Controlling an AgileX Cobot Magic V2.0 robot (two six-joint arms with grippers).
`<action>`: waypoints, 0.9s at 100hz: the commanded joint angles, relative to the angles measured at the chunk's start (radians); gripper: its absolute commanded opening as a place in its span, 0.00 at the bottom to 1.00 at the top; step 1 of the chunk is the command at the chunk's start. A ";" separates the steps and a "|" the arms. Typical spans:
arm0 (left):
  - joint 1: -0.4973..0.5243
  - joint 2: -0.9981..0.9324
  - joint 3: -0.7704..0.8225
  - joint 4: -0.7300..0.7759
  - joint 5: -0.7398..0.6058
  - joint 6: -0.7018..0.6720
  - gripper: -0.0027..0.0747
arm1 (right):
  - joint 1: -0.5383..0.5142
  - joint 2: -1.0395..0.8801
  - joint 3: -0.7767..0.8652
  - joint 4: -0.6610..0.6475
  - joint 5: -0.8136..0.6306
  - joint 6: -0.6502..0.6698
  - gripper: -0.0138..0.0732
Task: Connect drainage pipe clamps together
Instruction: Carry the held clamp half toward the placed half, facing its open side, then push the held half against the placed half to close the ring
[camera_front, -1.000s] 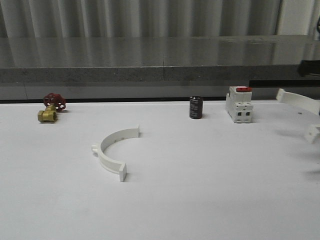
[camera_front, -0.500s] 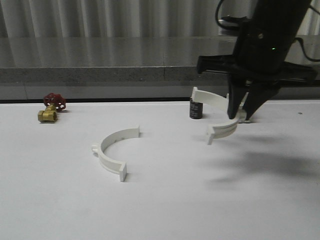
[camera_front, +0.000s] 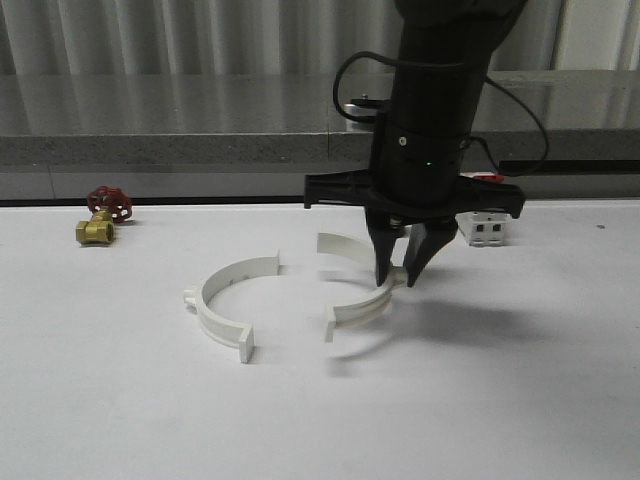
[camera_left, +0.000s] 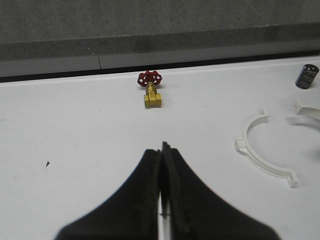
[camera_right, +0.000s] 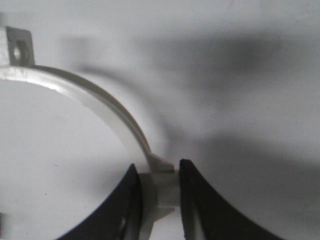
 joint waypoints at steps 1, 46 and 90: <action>0.000 0.003 -0.026 -0.003 -0.073 -0.004 0.01 | 0.008 -0.027 -0.054 -0.024 -0.018 0.009 0.26; 0.000 0.003 -0.026 -0.003 -0.073 -0.004 0.01 | 0.036 0.046 -0.143 -0.025 -0.014 0.042 0.26; 0.000 0.003 -0.026 -0.003 -0.073 -0.004 0.01 | 0.047 0.069 -0.162 -0.013 -0.011 0.058 0.26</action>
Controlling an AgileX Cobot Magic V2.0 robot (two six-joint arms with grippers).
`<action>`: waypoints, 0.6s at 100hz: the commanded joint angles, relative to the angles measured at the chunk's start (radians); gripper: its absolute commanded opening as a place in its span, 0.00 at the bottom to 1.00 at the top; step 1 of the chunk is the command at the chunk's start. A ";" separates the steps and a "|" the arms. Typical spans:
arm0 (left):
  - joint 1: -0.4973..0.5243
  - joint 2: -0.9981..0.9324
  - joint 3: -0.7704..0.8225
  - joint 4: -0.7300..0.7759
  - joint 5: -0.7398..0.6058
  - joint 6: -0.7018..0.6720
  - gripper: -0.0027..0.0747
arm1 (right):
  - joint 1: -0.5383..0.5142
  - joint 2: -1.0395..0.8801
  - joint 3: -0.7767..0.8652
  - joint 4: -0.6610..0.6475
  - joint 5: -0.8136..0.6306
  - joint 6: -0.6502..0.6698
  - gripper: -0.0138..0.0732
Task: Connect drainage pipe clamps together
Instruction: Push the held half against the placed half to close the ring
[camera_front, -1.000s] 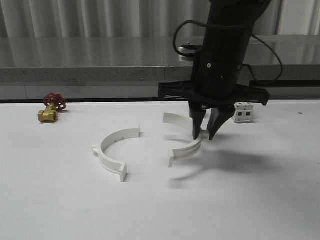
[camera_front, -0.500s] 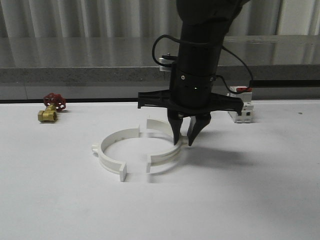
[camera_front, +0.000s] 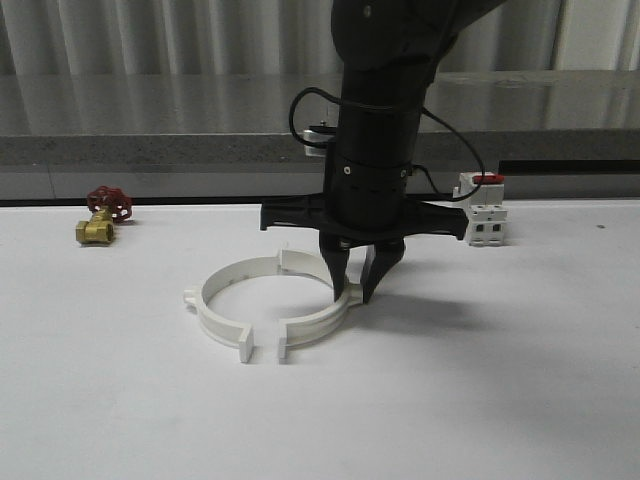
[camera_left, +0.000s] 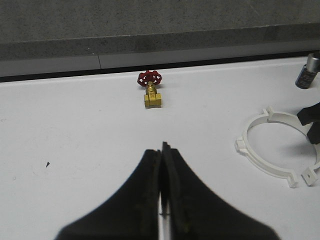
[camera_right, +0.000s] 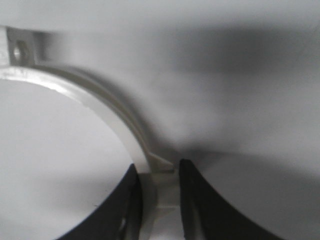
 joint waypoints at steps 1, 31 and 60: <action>0.000 0.003 -0.026 -0.003 -0.074 -0.004 0.01 | -0.001 -0.060 -0.033 -0.004 -0.016 0.005 0.26; 0.000 0.003 -0.026 -0.003 -0.074 -0.004 0.01 | -0.001 -0.060 -0.033 0.040 -0.036 0.005 0.26; 0.000 0.003 -0.026 -0.003 -0.074 -0.004 0.01 | -0.001 -0.060 -0.033 0.044 -0.037 0.018 0.26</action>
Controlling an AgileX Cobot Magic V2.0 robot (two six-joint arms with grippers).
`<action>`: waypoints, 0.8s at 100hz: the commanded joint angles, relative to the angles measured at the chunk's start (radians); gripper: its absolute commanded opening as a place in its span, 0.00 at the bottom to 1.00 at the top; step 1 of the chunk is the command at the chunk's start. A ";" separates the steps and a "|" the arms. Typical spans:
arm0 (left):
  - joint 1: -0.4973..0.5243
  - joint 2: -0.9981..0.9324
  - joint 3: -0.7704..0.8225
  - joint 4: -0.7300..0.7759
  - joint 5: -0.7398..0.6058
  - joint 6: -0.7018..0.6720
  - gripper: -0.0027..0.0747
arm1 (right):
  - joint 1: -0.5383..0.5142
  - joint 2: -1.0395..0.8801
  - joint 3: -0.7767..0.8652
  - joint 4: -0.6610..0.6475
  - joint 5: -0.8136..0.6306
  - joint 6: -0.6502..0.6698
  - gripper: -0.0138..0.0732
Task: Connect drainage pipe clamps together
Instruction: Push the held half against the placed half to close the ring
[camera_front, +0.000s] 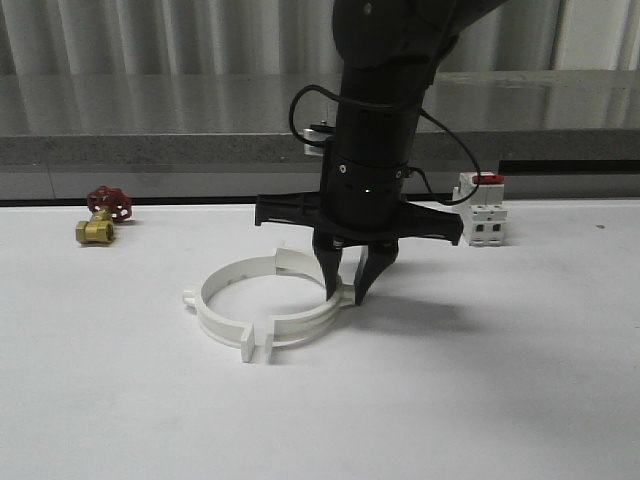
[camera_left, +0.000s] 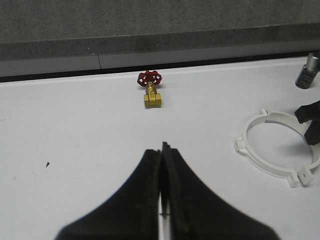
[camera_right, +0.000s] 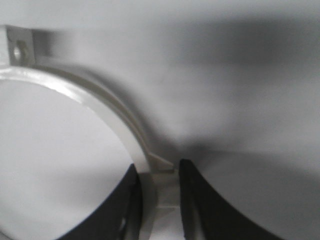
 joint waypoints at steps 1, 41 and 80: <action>0.000 0.003 -0.026 -0.003 -0.074 -0.004 0.01 | -0.001 -0.060 -0.032 -0.001 -0.031 0.008 0.26; 0.000 0.003 -0.026 -0.003 -0.074 -0.004 0.01 | -0.001 -0.060 -0.032 0.014 -0.038 0.024 0.28; 0.000 0.003 -0.026 -0.003 -0.074 -0.004 0.01 | -0.001 -0.060 -0.032 0.039 -0.037 0.024 0.41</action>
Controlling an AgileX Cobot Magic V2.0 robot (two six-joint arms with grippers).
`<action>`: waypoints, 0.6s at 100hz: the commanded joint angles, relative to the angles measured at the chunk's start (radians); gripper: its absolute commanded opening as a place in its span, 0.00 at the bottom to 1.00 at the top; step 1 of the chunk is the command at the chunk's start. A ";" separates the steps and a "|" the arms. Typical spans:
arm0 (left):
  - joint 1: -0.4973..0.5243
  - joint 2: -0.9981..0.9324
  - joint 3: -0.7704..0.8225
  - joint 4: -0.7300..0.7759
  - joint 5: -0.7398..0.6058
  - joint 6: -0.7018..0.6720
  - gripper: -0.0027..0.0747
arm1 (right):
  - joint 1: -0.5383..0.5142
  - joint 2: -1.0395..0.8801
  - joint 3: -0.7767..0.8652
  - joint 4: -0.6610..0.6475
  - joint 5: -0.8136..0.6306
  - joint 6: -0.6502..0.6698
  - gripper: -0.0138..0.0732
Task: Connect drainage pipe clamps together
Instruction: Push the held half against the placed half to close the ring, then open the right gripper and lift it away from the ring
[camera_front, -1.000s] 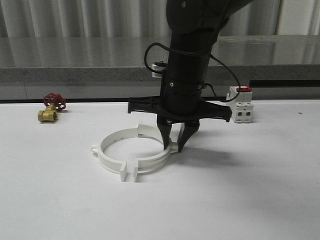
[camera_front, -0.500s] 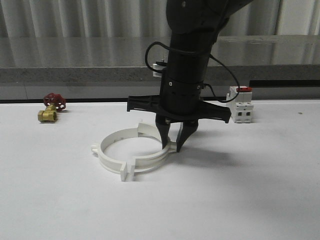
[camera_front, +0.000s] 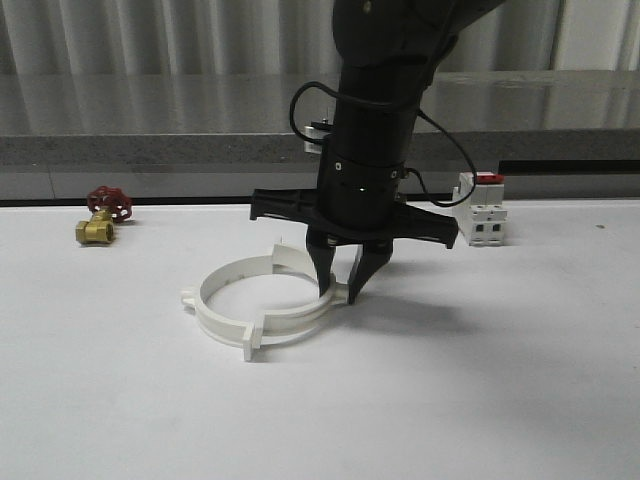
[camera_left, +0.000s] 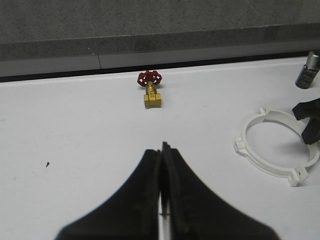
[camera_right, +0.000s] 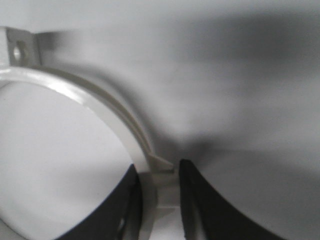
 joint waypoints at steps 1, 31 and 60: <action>0.000 0.003 -0.026 -0.003 -0.074 -0.004 0.01 | -0.001 -0.060 -0.031 0.015 -0.022 -0.003 0.41; 0.000 0.003 -0.026 -0.003 -0.074 -0.004 0.01 | -0.001 -0.060 -0.031 0.018 -0.025 -0.003 0.67; 0.000 0.003 -0.026 -0.003 -0.074 -0.004 0.01 | -0.010 -0.105 -0.031 0.018 -0.065 -0.105 0.68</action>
